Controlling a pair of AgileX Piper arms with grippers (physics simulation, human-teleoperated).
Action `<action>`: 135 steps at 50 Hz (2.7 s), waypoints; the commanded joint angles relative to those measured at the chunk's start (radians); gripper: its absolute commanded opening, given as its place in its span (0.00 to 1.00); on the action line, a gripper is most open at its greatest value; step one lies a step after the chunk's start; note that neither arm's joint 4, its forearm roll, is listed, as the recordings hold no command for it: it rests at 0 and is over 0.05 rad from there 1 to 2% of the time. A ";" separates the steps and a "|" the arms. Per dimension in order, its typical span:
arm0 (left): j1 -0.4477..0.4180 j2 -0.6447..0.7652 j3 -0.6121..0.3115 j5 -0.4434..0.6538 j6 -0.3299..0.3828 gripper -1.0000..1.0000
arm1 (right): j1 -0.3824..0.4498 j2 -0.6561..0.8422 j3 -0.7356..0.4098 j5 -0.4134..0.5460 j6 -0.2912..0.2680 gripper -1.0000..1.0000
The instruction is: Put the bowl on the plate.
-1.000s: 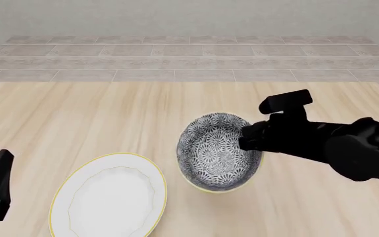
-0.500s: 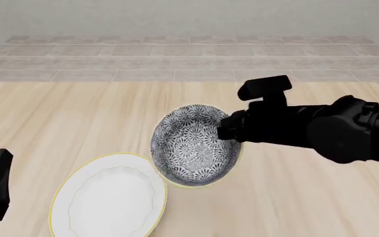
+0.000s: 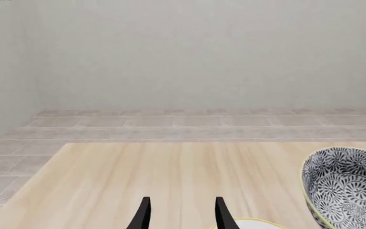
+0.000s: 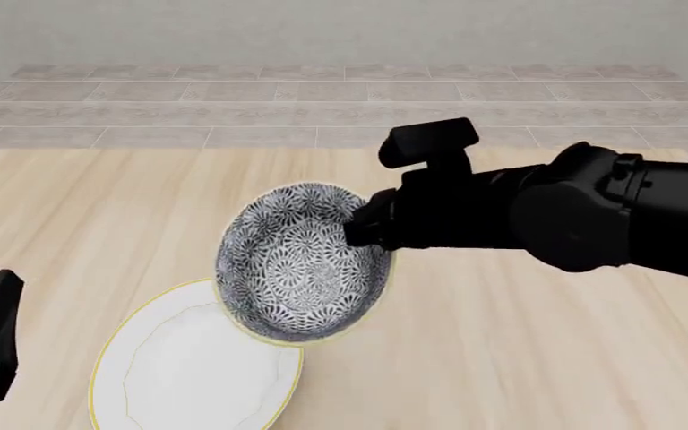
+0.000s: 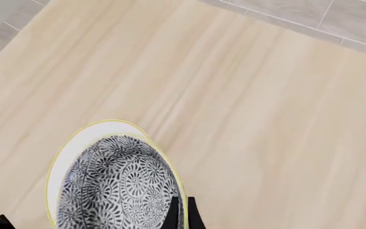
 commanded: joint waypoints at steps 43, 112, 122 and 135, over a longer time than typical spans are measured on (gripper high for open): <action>-0.005 -0.001 0.005 -0.010 0.014 1.00 | 0.178 0.197 -0.184 -0.014 0.156 0.00; -0.008 -0.001 0.010 -0.011 0.017 1.00 | 0.224 0.470 -0.189 -0.156 0.312 0.00; -0.008 -0.001 0.010 -0.012 0.018 1.00 | 0.231 0.479 -0.183 -0.168 0.326 0.00; -0.009 -0.001 0.009 -0.012 0.019 1.00 | 0.229 0.505 -0.182 -0.193 0.334 0.00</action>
